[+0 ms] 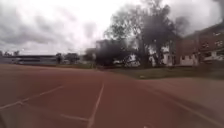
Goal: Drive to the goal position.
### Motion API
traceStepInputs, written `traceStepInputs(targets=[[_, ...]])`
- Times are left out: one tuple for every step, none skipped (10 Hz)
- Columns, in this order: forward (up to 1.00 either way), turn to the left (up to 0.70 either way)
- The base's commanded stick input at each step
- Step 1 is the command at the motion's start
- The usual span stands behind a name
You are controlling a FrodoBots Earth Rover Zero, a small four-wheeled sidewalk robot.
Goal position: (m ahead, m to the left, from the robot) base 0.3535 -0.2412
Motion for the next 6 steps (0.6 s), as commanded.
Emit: traceStepInputs(targets=[[0.70,0.00],[0.70,0.00],[0.70,0.00],[0.70,0.00],[0.70,0.00],[0.70,0.00]])
